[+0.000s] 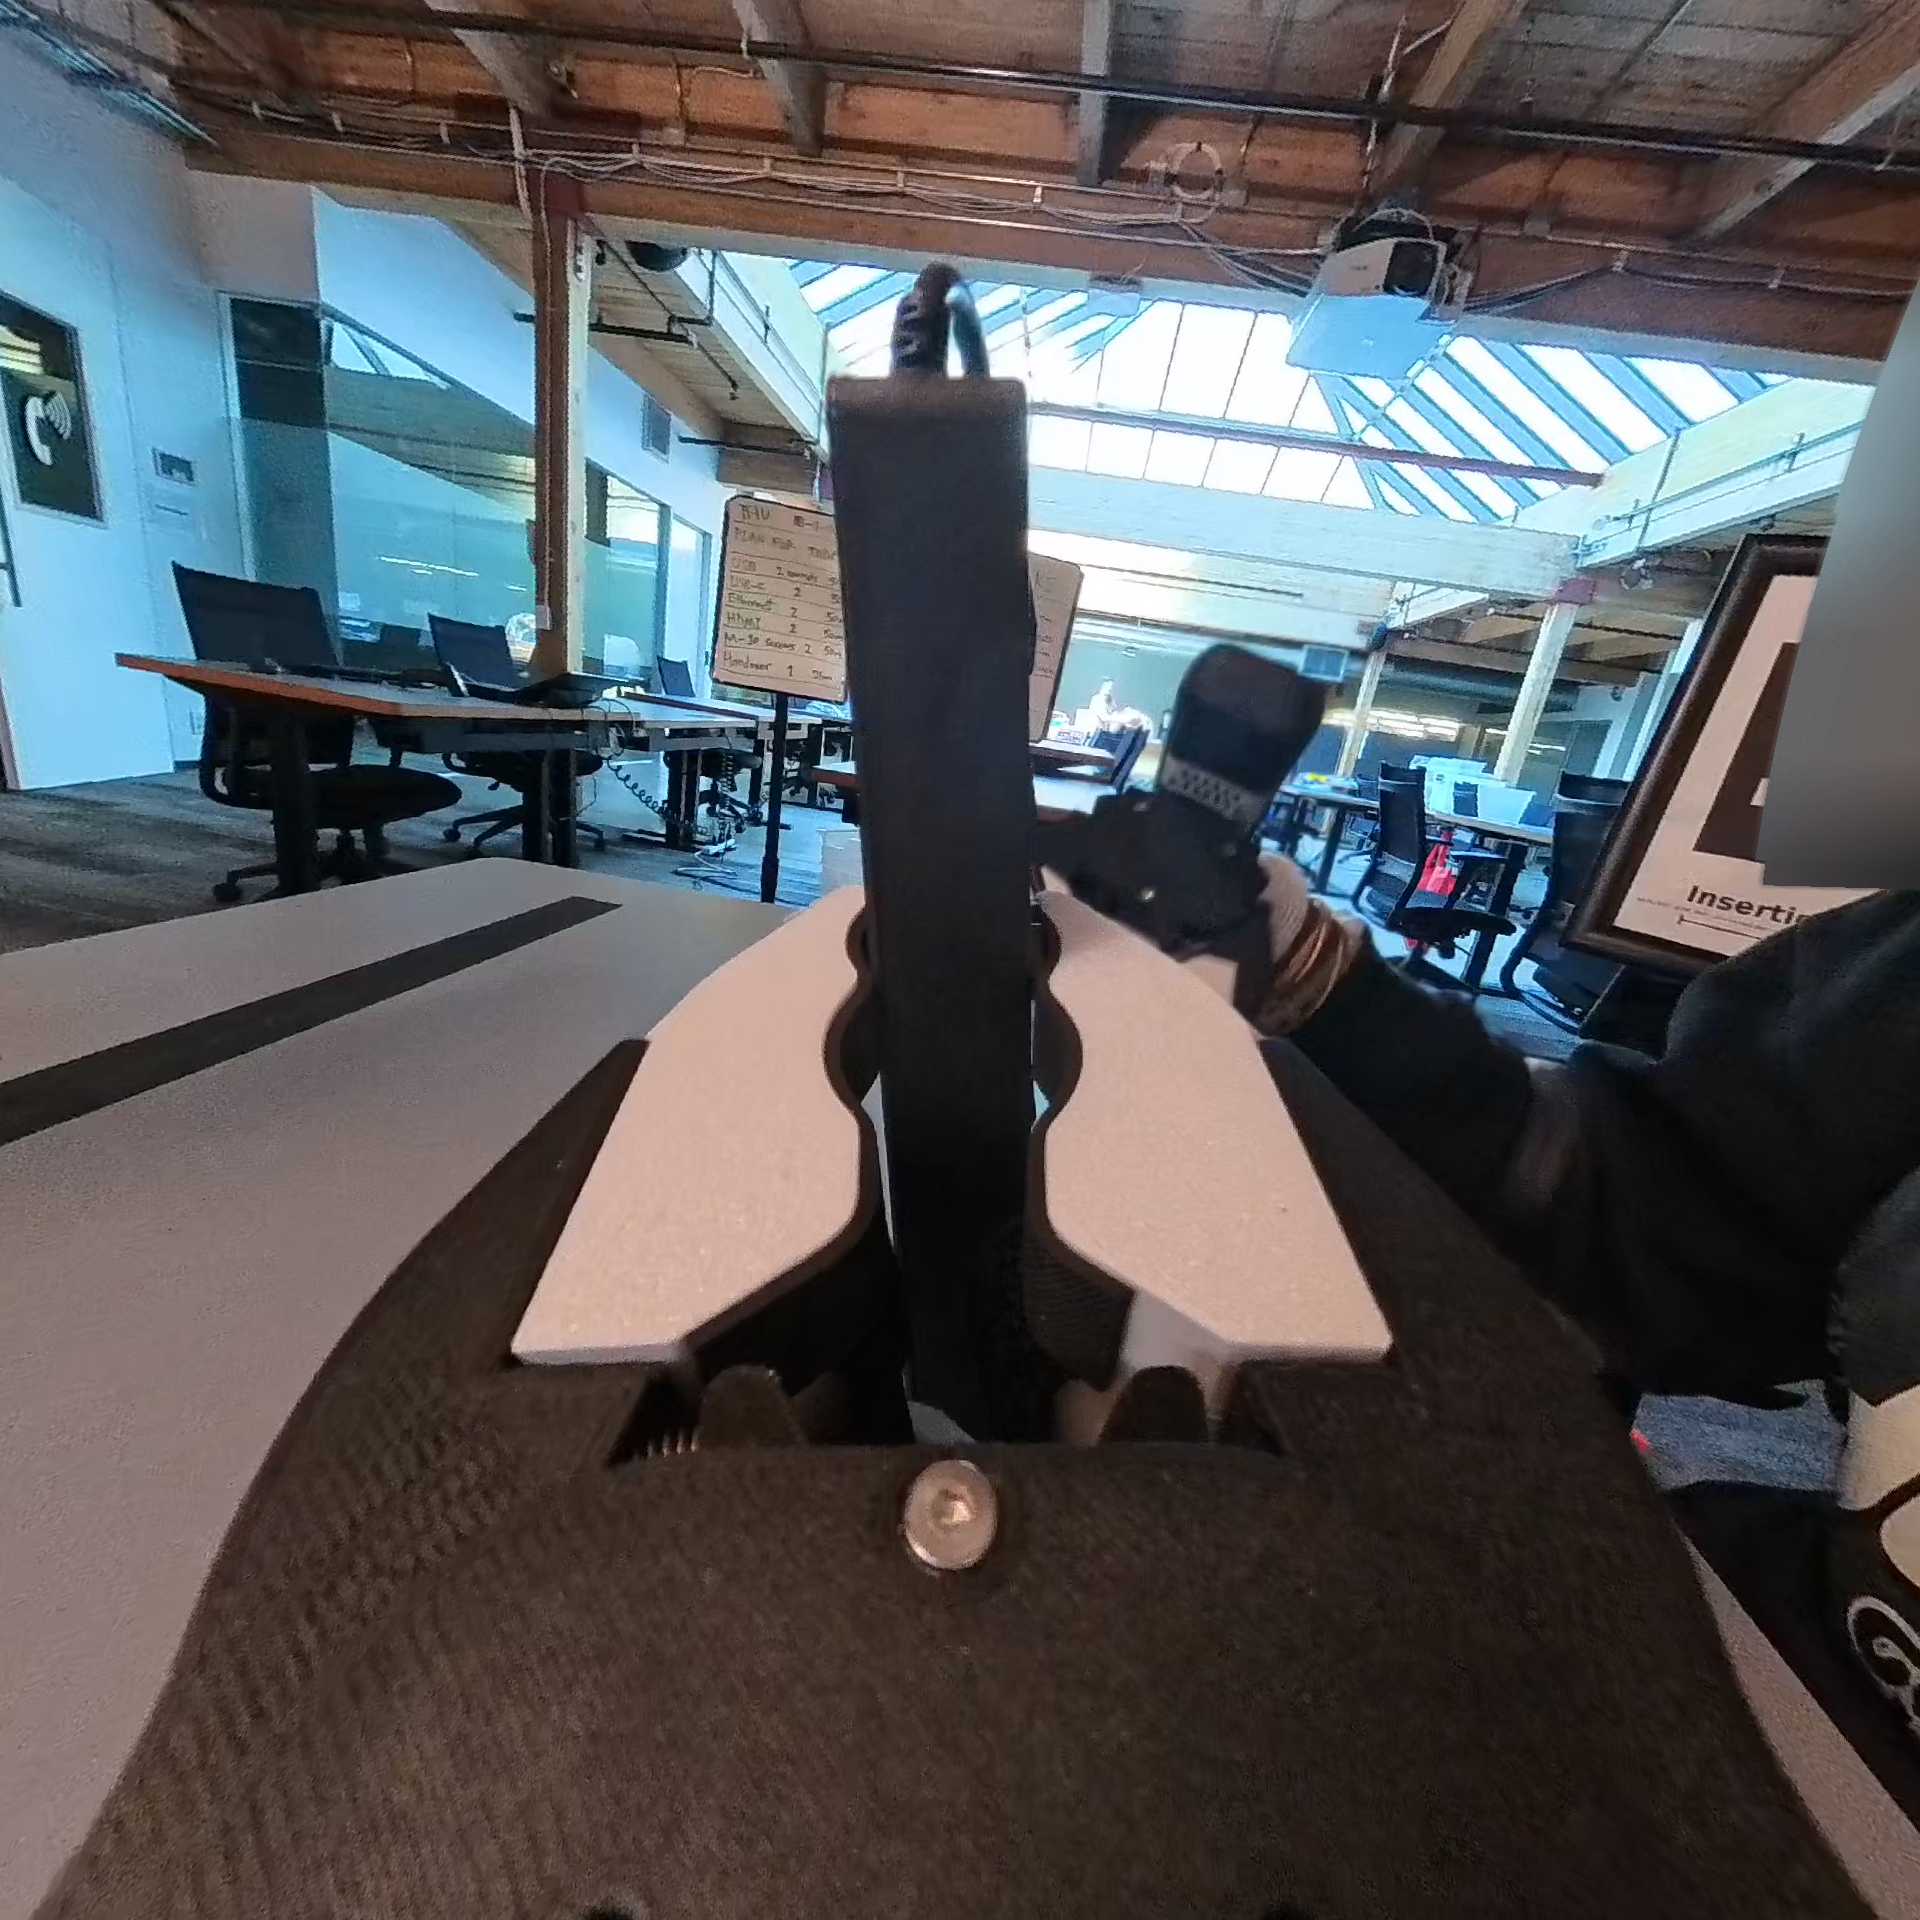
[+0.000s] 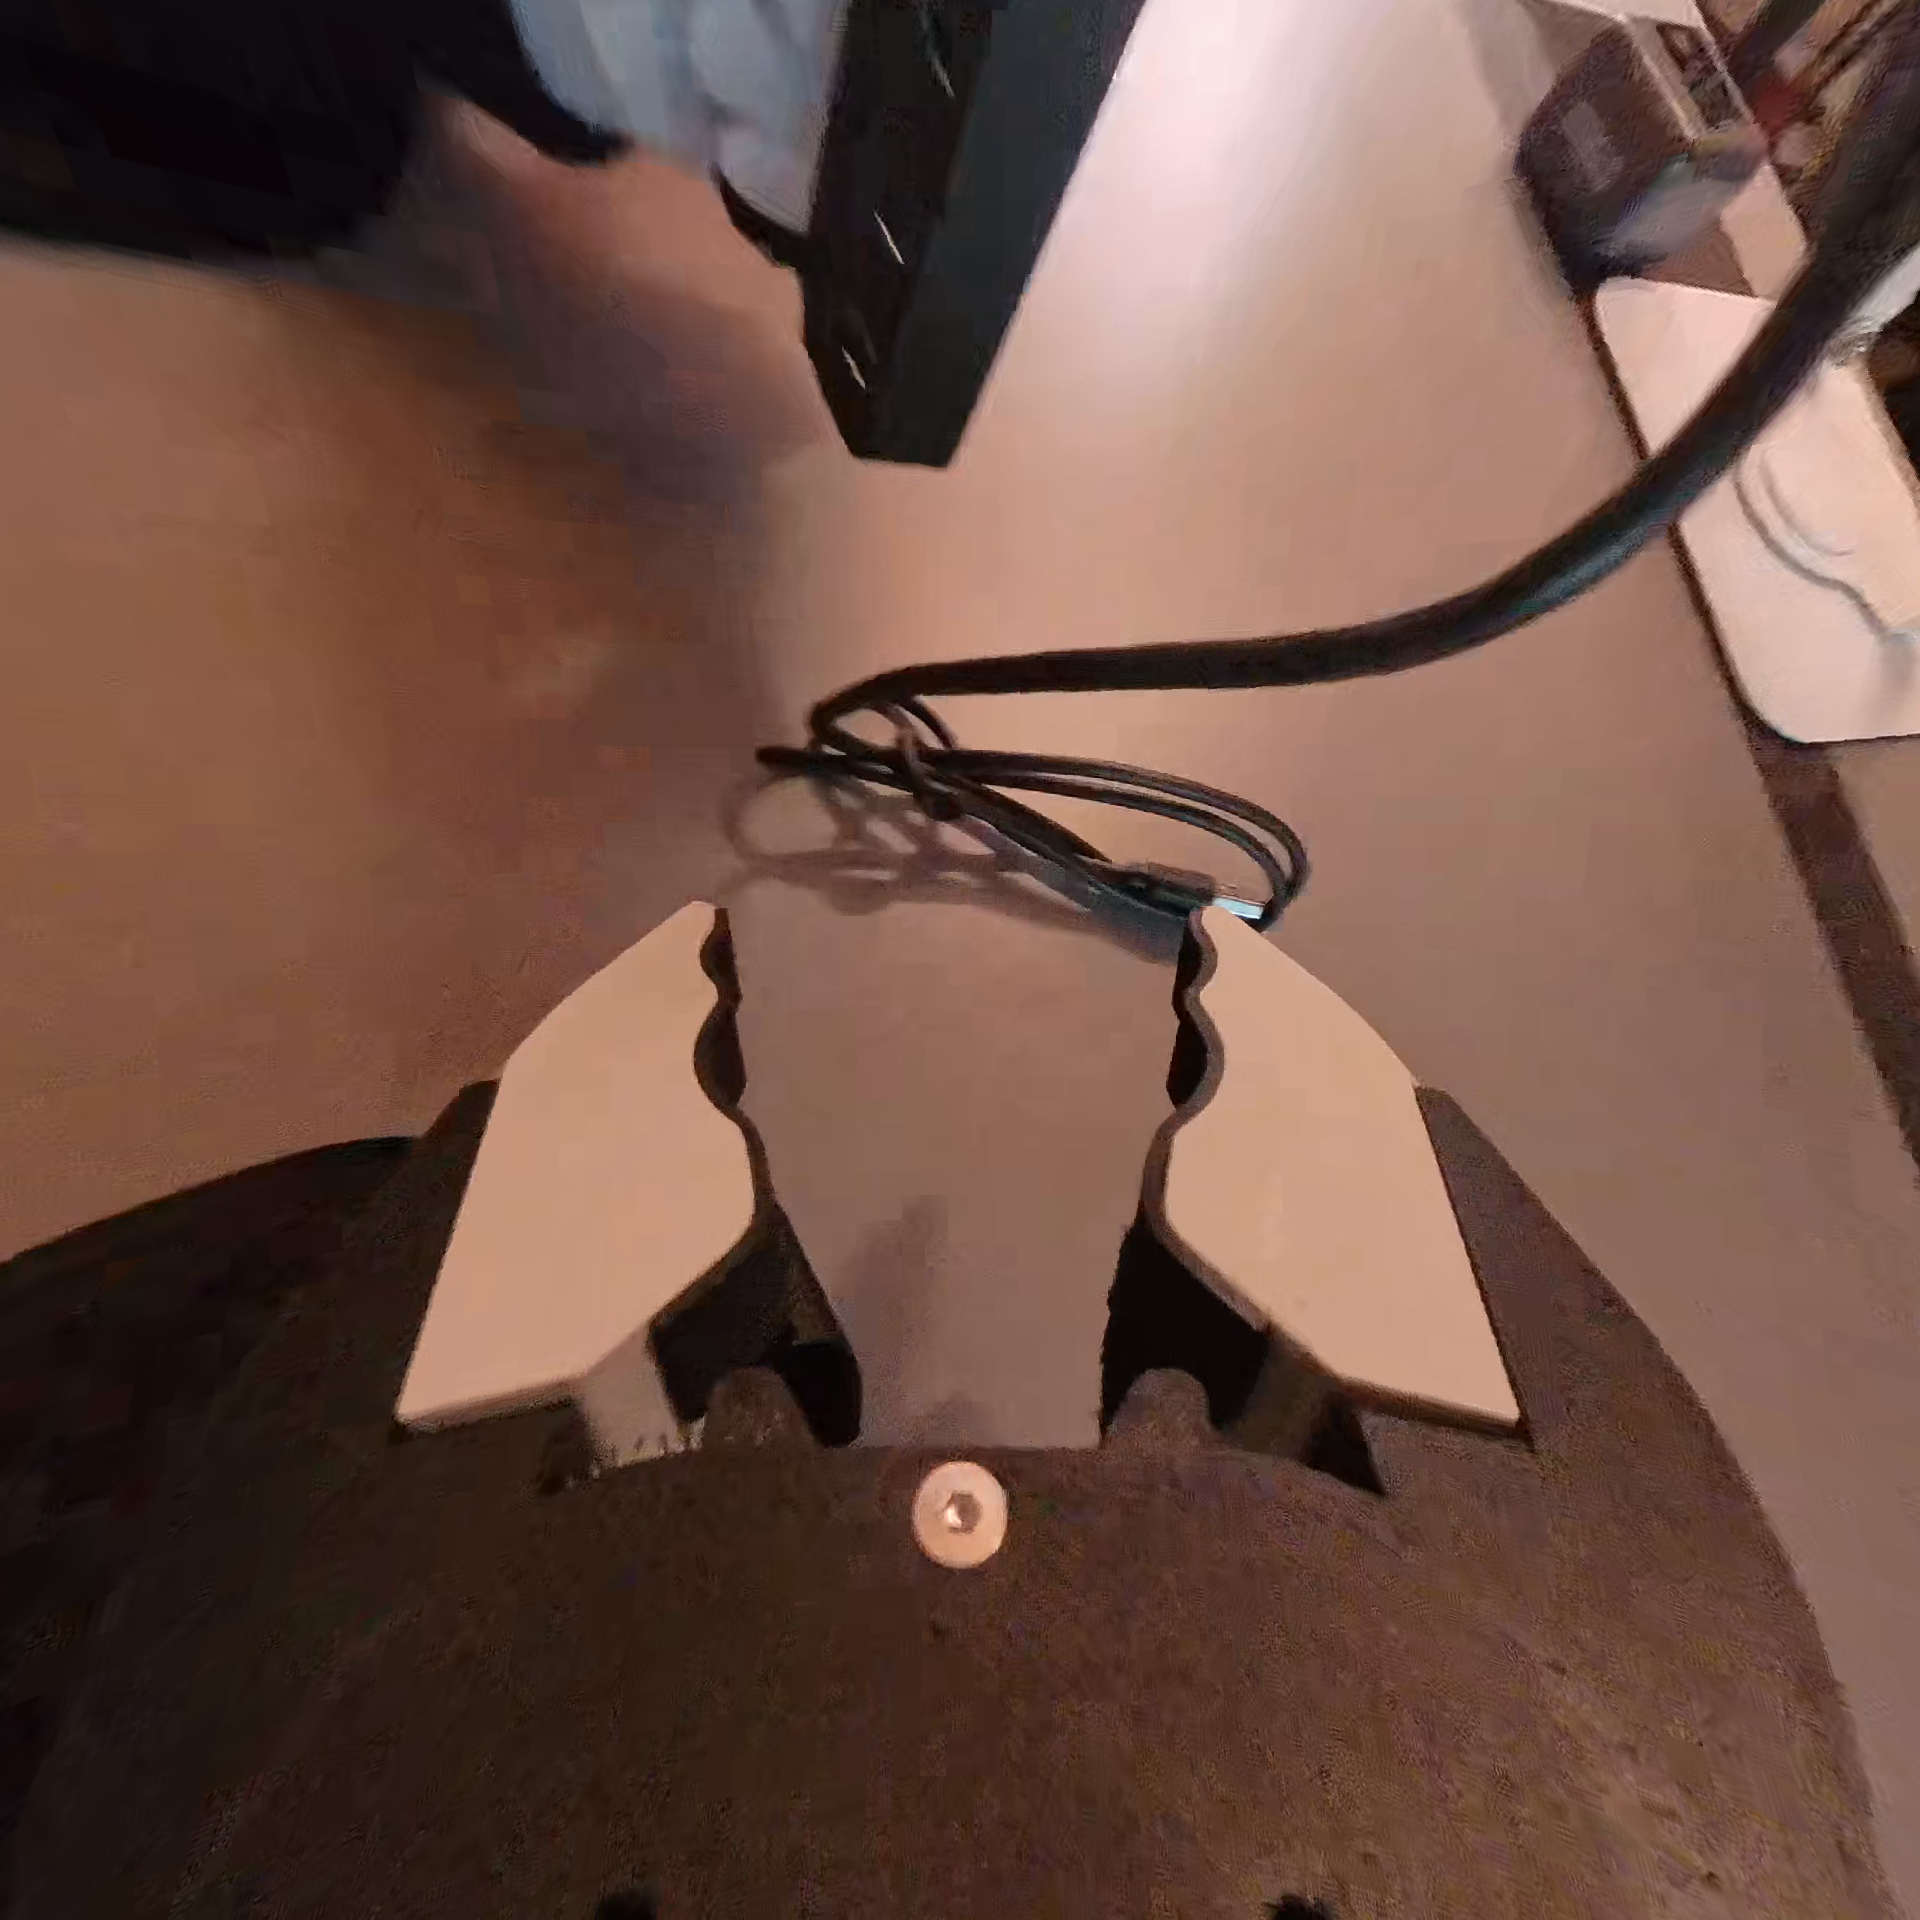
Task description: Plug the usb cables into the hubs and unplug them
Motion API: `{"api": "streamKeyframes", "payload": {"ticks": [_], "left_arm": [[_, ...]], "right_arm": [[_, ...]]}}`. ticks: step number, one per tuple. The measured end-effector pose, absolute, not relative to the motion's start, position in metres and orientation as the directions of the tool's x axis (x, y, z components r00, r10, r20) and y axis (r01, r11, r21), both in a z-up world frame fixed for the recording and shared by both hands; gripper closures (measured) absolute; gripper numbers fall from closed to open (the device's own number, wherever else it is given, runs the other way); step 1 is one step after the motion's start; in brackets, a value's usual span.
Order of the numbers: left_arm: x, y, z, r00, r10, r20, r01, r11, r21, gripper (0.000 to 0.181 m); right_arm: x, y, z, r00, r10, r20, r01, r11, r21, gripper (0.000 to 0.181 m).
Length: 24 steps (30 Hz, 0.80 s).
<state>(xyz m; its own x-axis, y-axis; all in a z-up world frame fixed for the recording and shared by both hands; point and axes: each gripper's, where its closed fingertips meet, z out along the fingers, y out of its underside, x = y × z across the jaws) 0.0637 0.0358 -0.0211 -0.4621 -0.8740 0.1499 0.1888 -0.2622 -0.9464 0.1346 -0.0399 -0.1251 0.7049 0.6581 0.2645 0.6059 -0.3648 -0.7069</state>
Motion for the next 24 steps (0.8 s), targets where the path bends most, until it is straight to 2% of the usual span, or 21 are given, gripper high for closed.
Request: {"api": "streamKeyframes", "payload": {"ticks": [3,7,11,17,20,22,24], "left_arm": [[0.065,0.037,-0.023,-0.455,-0.878,0.148,0.185,-0.255,-0.949,0.156],[0.068,0.038,-0.031,-0.443,-0.889,0.116,0.174,-0.213,-0.961,0.156],[0.068,0.041,-0.031,-0.441,-0.888,0.128,0.176,-0.226,-0.958,0.156],[0.066,0.042,-0.03,-0.438,-0.889,0.13,0.181,-0.229,-0.956,0.156],[0.067,0.041,-0.031,-0.448,-0.882,0.147,0.173,-0.247,-0.953,0.156],[0.067,0.041,-0.031,-0.456,-0.876,0.158,0.169,-0.26,-0.951,0.156],[0.067,0.041,-0.031,-0.454,-0.876,0.163,0.168,-0.264,-0.95,0.156]], "right_arm": [[0.157,-0.007,-0.13,0.697,0.529,0.484,0.688,-0.302,-0.659,0.1],[0.179,-0.002,-0.114,0.697,0.4,0.595,0.709,-0.255,-0.658,0.098],[0.17,0.009,-0.117,0.663,0.498,0.558,0.717,-0.208,-0.666,0.096],[0.157,0.044,-0.137,0.404,0.654,0.639,0.869,-0.056,-0.492,0.097],[0.142,0.049,-0.146,0.365,0.739,0.566,0.851,-0.018,-0.525,0.101],[0.132,0.053,-0.158,0.339,0.784,0.521,0.847,-0.013,-0.531,0.118],[0.124,0.051,-0.167,0.303,0.819,0.487,0.846,0.004,-0.533,0.143]]}}
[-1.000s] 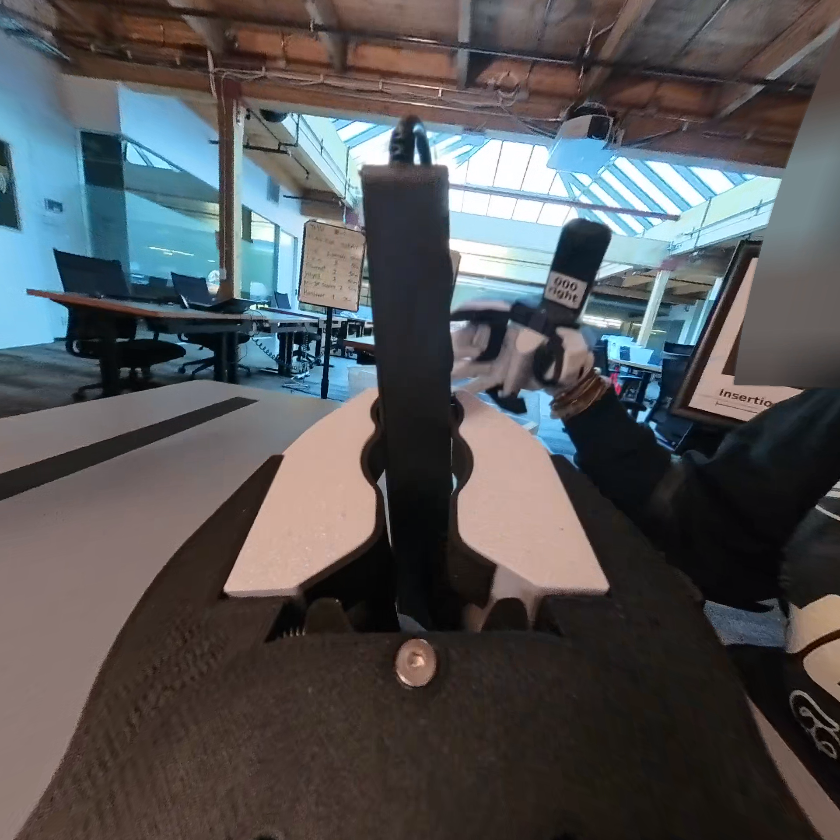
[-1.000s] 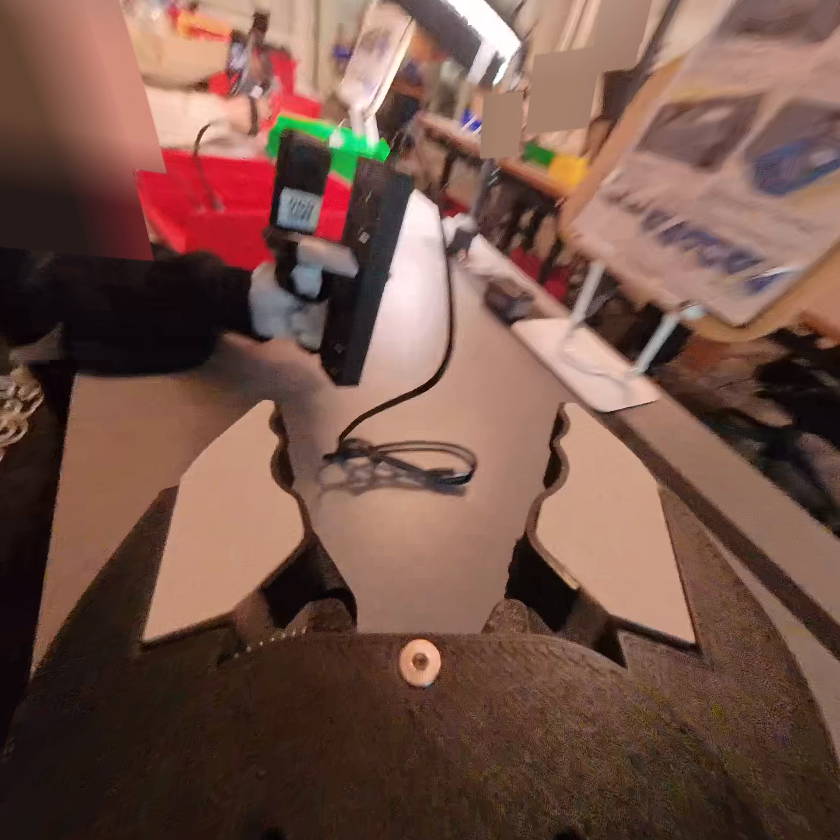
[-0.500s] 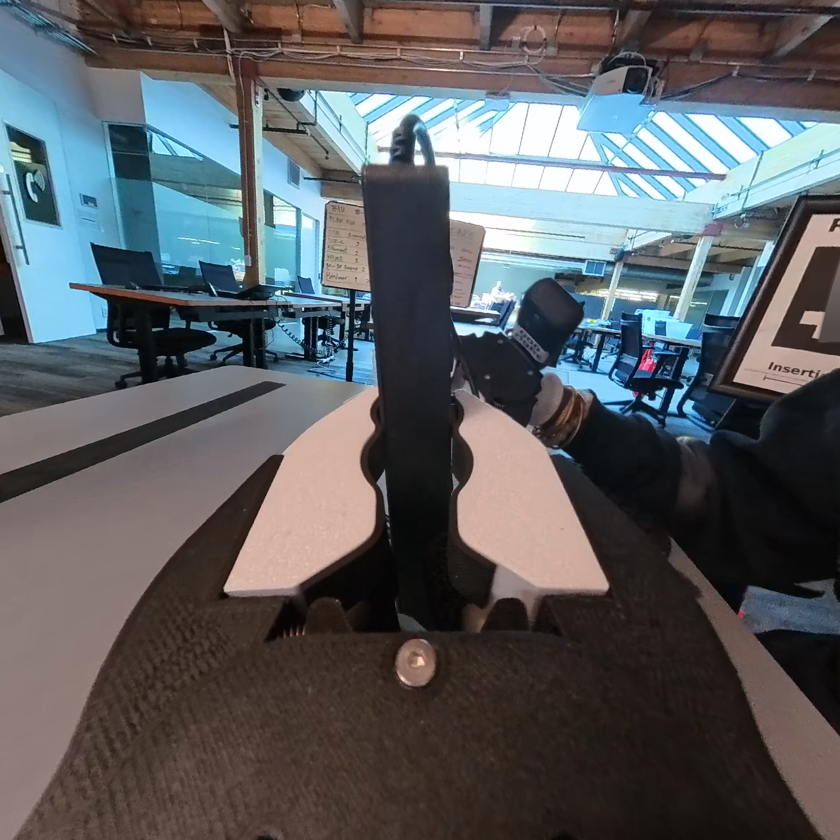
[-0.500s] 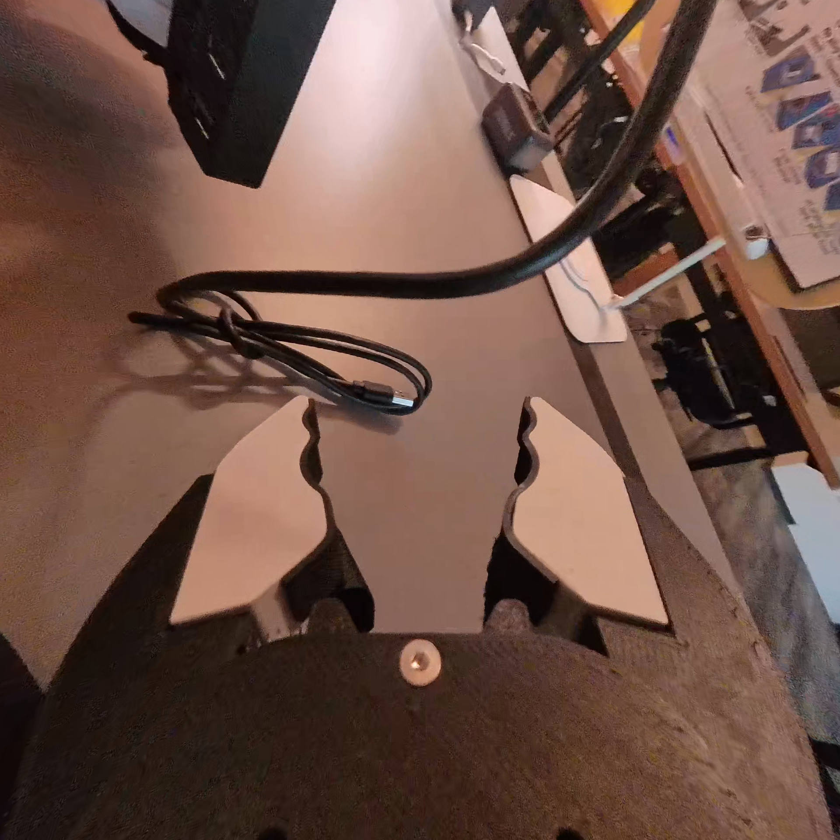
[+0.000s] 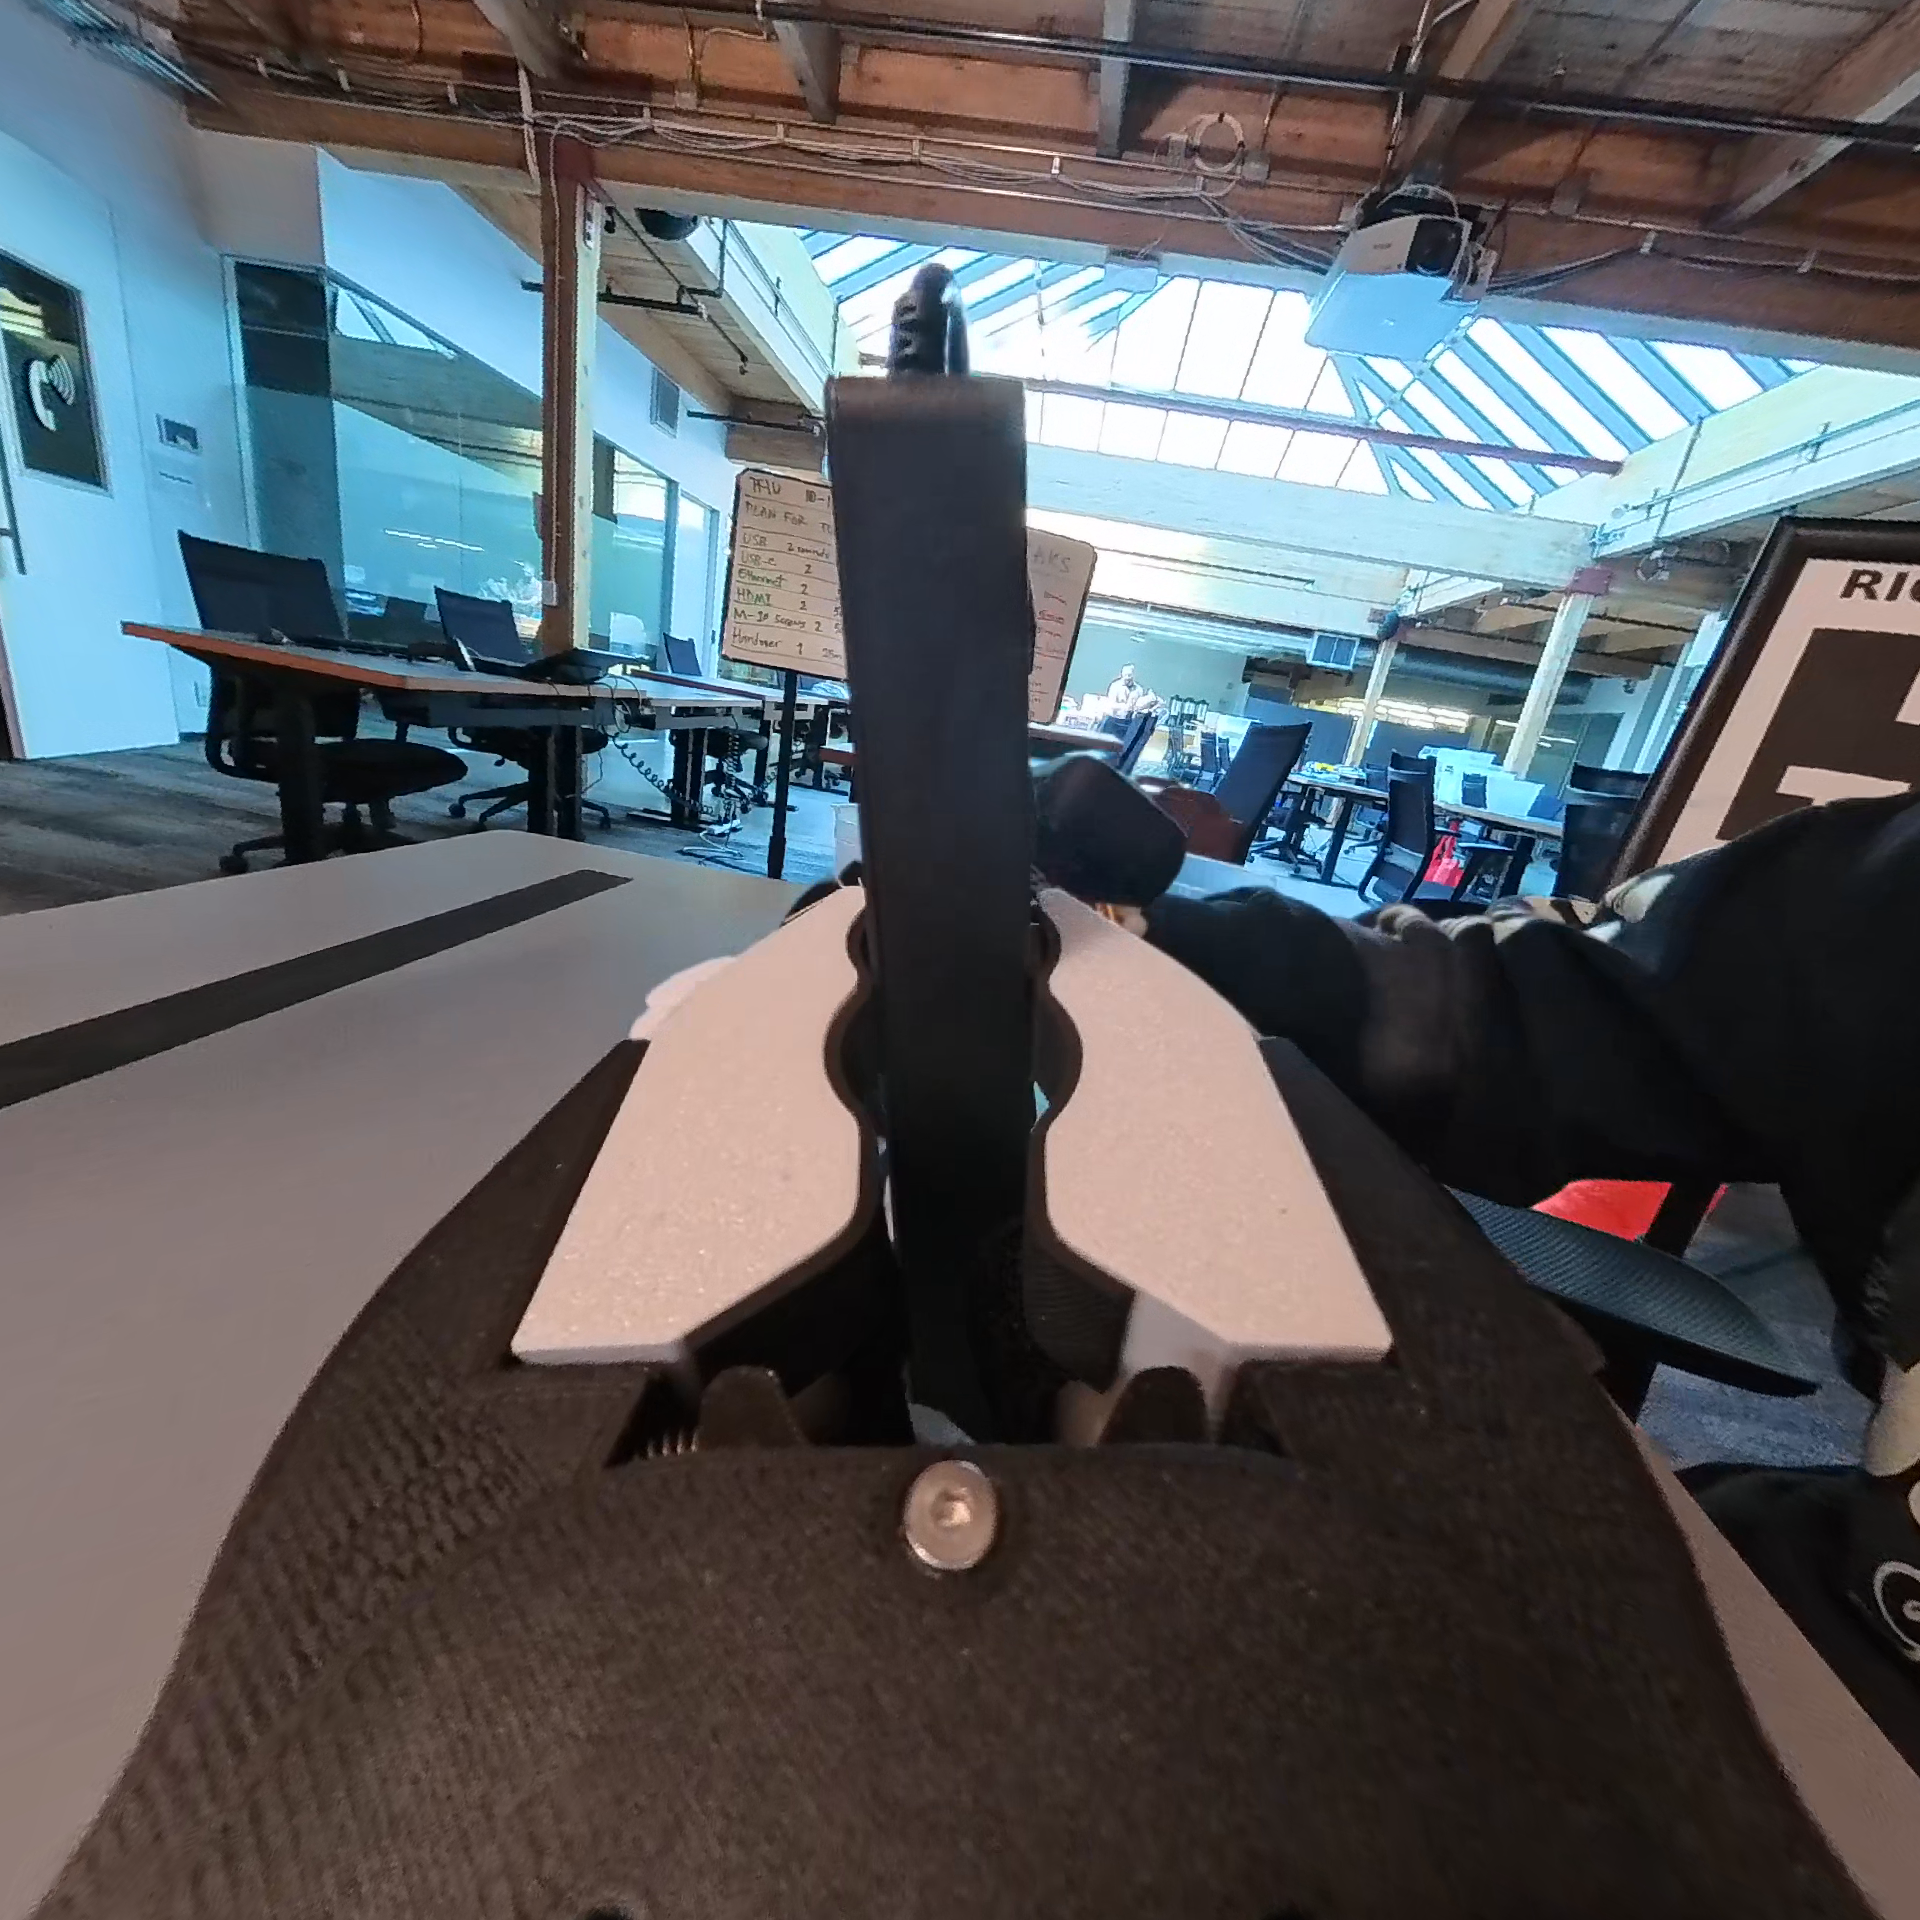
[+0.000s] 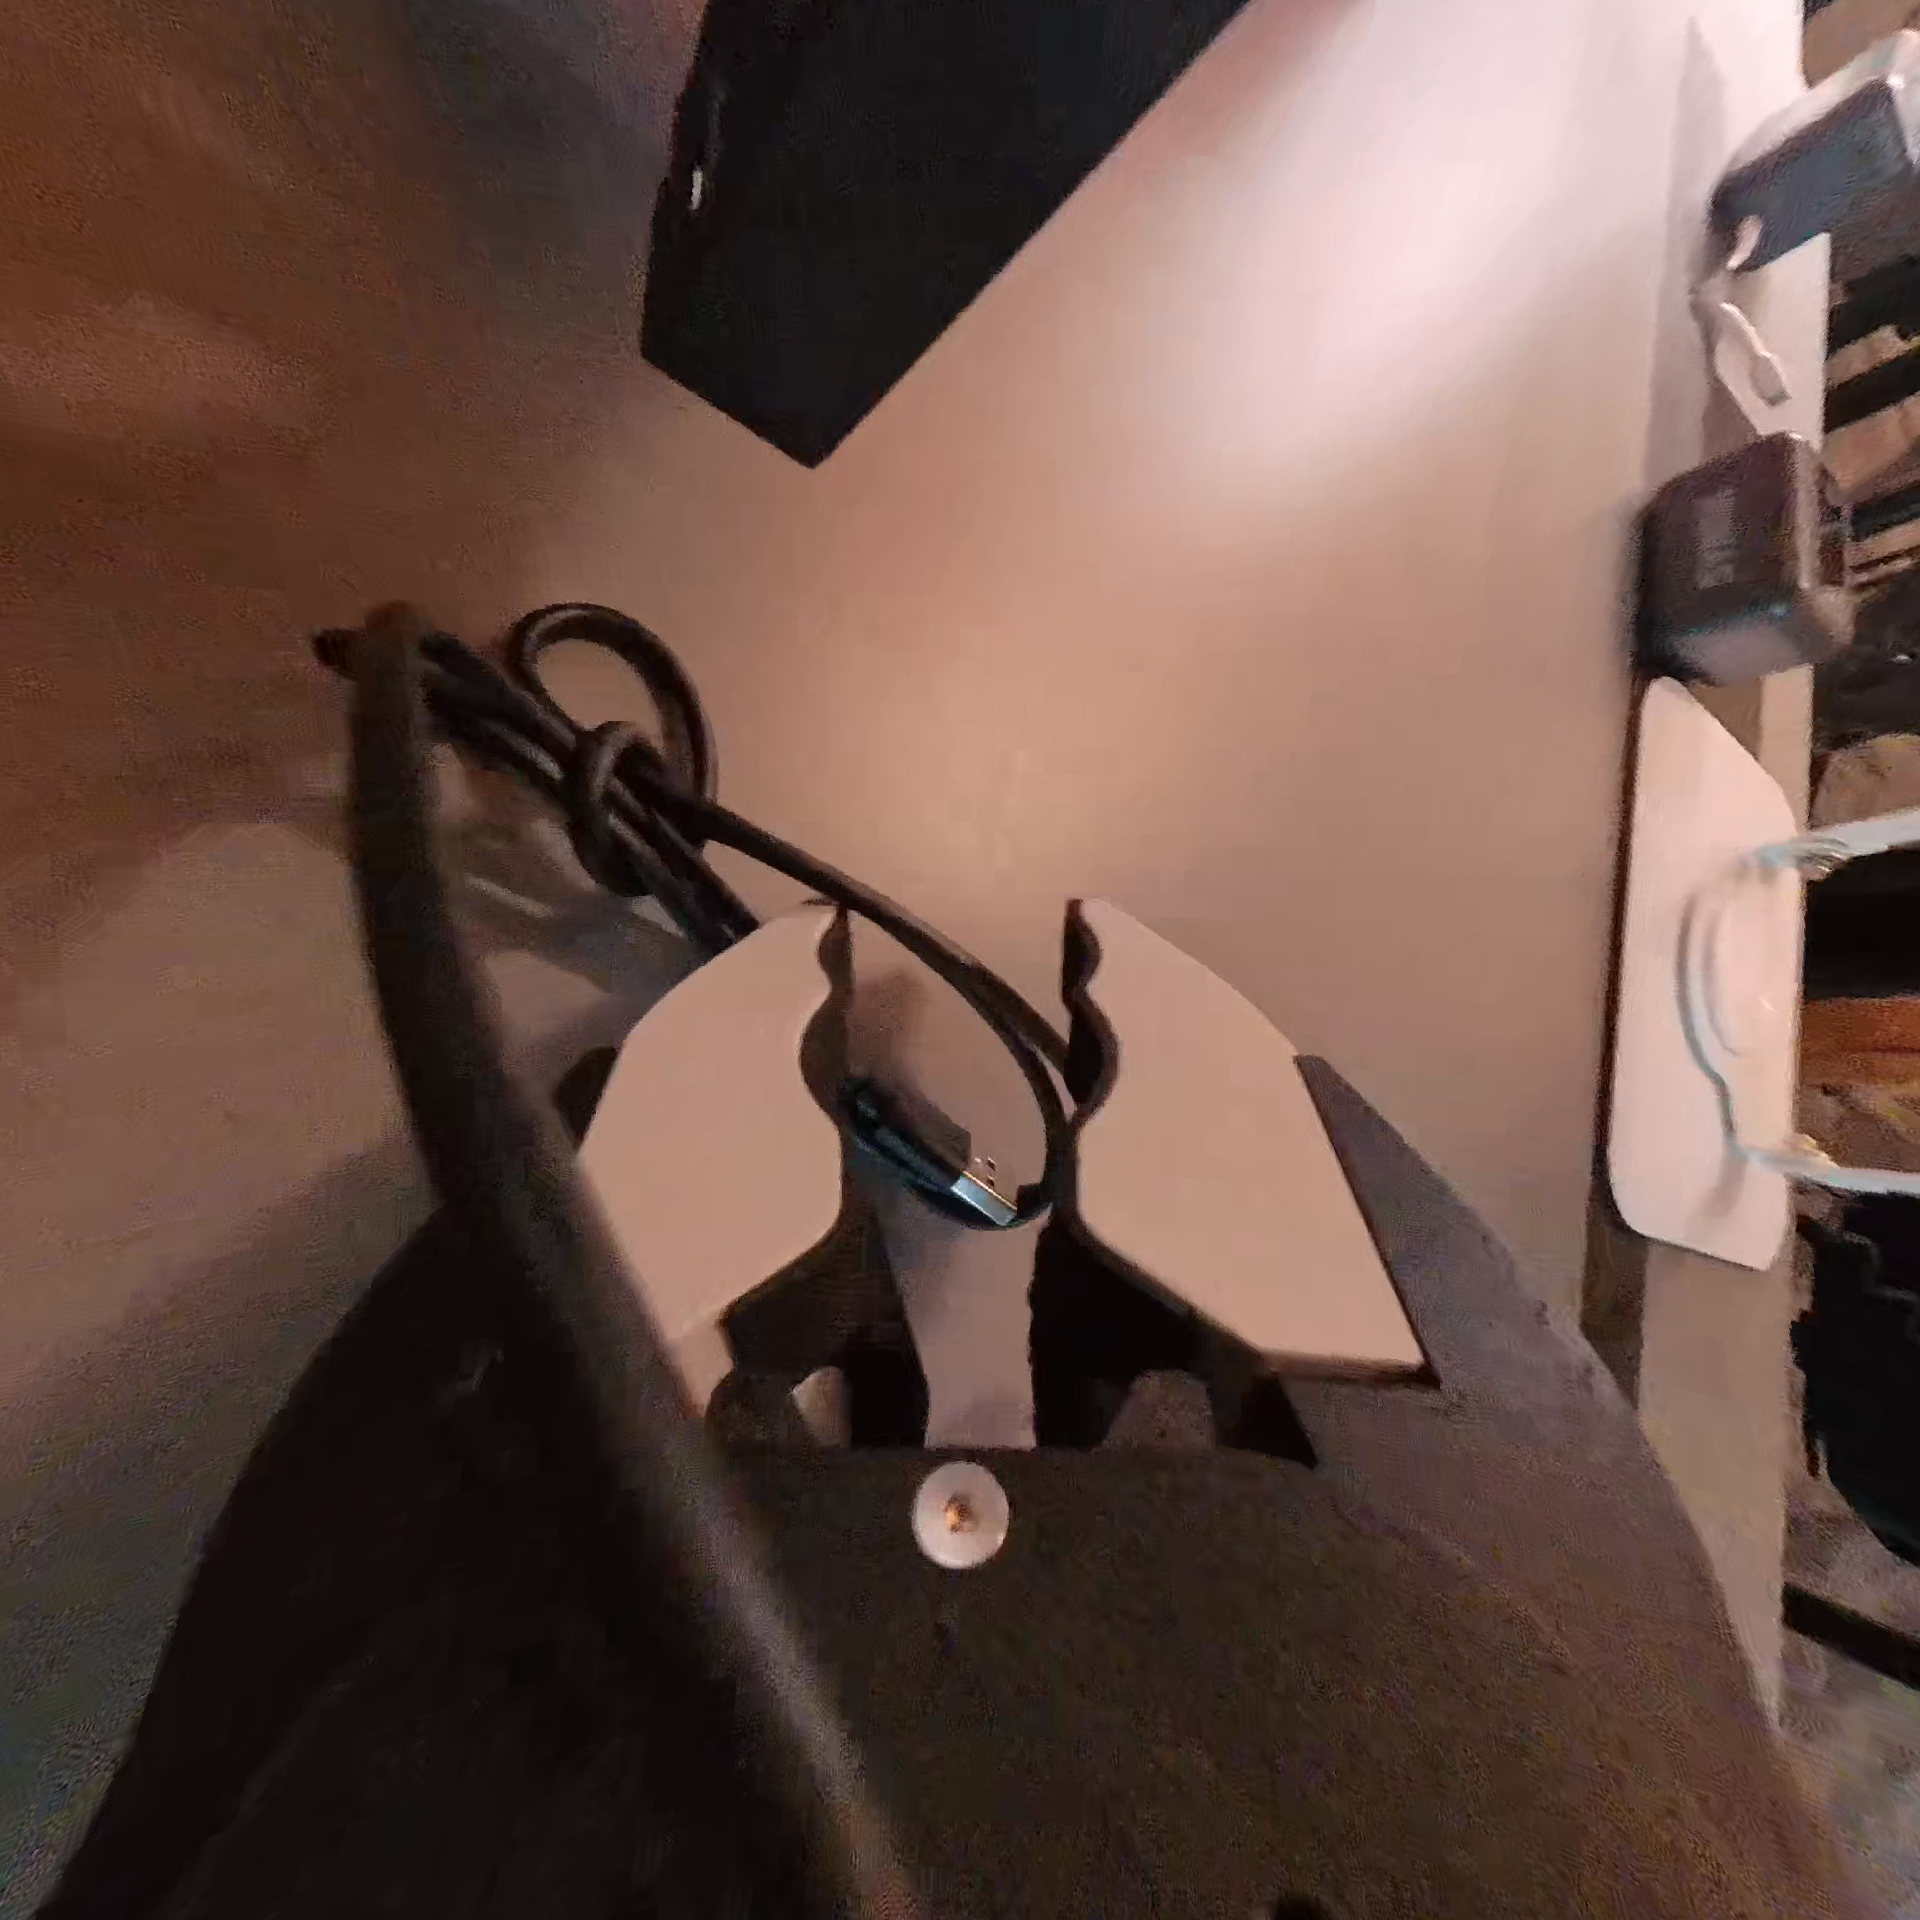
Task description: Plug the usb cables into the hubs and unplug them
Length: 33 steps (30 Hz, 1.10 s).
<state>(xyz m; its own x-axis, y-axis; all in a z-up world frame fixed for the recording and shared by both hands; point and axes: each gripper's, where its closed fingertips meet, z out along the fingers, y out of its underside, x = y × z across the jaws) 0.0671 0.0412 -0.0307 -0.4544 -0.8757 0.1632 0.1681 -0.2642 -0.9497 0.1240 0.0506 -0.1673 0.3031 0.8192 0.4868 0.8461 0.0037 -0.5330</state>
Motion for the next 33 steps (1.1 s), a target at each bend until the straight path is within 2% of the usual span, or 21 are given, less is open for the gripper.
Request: {"api": "streamKeyframes", "payload": {"ticks": [1,3,4,6,7,11,13,16,18,20,22,24,27,31,33], "left_arm": [[0.067,0.042,-0.031,-0.453,-0.876,0.164,0.168,-0.265,-0.95,0.156],[0.067,0.043,-0.03,-0.452,-0.876,0.17,0.169,-0.271,-0.948,0.156],[0.067,0.043,-0.03,-0.452,-0.875,0.174,0.17,-0.276,-0.946,0.156],[0.066,0.044,-0.029,-0.455,-0.871,0.184,0.174,-0.29,-0.941,0.156],[0.065,0.045,-0.027,-0.456,-0.87,0.19,0.183,-0.3,-0.936,0.156],[0.051,0.054,-0.004,-0.518,-0.813,0.266,0.278,-0.454,-0.847,0.156],[0.042,0.067,0.006,-0.557,-0.761,0.331,0.317,-0.564,-0.763,0.156],[0.035,0.082,0.011,-0.607,-0.687,0.401,0.331,-0.676,-0.658,0.157],[0.041,0.079,0.006,-0.585,-0.703,0.405,0.308,-0.655,-0.69,0.157],[0.051,0.064,-0.004,-0.552,-0.754,0.357,0.264,-0.564,-0.783,0.156],[0.059,0.046,-0.013,-0.546,-0.78,0.306,0.216,-0.484,-0.848,0.156],[0.065,0.034,-0.019,-0.563,-0.766,0.311,0.17,-0.475,-0.864,0.156],[0.069,0.027,-0.028,-0.567,-0.765,0.305,0.112,-0.438,-0.892,0.156],[0.072,0.016,-0.036,-0.569,-0.786,0.242,0.06,-0.333,-0.941,0.156],[0.072,0.016,-0.036,-0.563,-0.791,0.24,0.054,-0.325,-0.944,0.156]], "right_arm": [[0.121,0.05,-0.17,0.3,0.823,0.482,0.841,0.011,-0.541,0.153],[0.12,0.051,-0.17,0.296,0.795,0.529,0.847,0.038,-0.53,0.157],[0.121,0.051,-0.168,0.282,0.772,0.569,0.86,0.06,-0.507,0.16],[0.132,0.056,-0.16,0.249,0.648,0.72,0.915,0.086,-0.394,0.172],[0.134,0.056,-0.151,0.253,0.589,0.768,0.919,0.103,-0.381,0.176],[0.132,0.043,-0.083,0.477,0.417,0.773,0.783,0.197,-0.59,0.172],[0.132,0.028,-0.052,0.606,0.394,0.691,0.642,0.271,-0.717,0.177],[0.134,-0.003,0.001,0.778,0.472,0.415,0.203,0.436,-0.877,0.177],[0.132,-0.023,0.028,0.745,0.644,0.174,-0.187,0.452,-0.872,0.177],[0.126,-0.024,0.035,0.667,0.745,-0.01,-0.433,0.377,-0.818,0.177],[0.11,-0.005,0.022,0.653,0.748,-0.118,-0.488,0.297,-0.821,0.177],[0.087,0.018,-0.001,0.641,0.738,-0.211,-0.468,0.157,-0.87,0.175],[0.072,0.031,-0.014,0.602,0.732,-0.319,-0.511,0.046,-0.858,0.165],[0.063,0.034,-0.026,0.538,0.752,-0.381,-0.522,-0.058,-0.851,0.144],[0.063,0.034,-0.026,0.525,0.757,-0.389,-0.535,-0.062,-0.843,0.144]]}}
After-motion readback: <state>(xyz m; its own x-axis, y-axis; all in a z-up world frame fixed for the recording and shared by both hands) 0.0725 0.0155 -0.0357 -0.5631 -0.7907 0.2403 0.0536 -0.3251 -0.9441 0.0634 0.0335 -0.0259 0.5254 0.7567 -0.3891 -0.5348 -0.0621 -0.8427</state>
